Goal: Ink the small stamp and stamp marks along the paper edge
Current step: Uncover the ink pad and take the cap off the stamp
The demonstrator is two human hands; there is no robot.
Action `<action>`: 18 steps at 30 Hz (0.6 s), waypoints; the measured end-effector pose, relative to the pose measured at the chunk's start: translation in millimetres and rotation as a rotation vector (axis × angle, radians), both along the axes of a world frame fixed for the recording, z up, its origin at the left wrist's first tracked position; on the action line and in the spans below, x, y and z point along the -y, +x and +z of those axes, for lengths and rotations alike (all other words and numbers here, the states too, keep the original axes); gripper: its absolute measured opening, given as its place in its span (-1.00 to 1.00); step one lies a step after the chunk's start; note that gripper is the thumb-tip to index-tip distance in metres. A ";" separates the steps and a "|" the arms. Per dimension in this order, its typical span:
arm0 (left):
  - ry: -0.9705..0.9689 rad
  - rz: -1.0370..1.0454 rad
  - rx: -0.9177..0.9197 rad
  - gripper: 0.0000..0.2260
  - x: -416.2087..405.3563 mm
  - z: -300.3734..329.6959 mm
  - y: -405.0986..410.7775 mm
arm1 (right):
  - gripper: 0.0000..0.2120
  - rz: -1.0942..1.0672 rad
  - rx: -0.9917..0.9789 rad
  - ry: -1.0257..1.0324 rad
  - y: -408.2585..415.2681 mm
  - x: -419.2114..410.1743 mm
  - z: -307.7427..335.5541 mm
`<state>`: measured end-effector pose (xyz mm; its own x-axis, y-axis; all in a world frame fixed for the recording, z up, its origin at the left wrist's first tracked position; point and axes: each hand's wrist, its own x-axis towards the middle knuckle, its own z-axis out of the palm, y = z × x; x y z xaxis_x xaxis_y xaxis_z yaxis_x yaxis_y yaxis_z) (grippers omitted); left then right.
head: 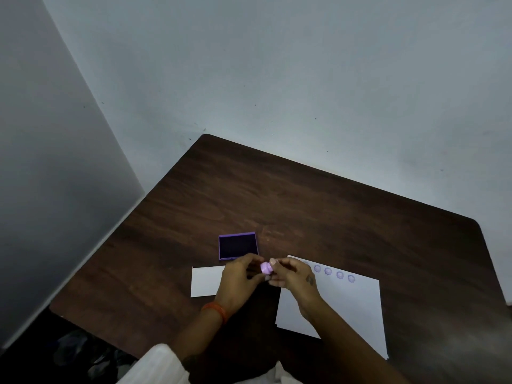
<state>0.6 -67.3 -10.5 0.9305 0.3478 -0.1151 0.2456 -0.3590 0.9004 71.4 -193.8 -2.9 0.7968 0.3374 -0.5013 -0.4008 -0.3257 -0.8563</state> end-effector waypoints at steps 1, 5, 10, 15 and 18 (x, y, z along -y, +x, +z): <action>0.004 -0.005 0.000 -0.80 -0.1 0.8 0.2 | -0.90 -0.006 0.006 -0.012 0.4 -0.5 0.0; 0.005 -0.011 0.002 -0.81 -1.3 4.2 0.0 | -0.87 0.046 0.009 0.024 0.3 1.0 2.1; 0.010 -0.018 0.020 -0.79 -7.2 7.5 0.8 | -0.79 0.100 -0.004 0.076 2.6 2.9 9.2; 0.027 -0.028 0.032 -0.79 -7.9 11.3 2.6 | -0.86 0.085 -0.057 0.096 5.7 3.2 12.7; -0.013 -0.003 0.019 -0.80 -9.9 9.7 1.2 | -0.87 -0.043 -0.257 0.253 10.6 7.3 16.9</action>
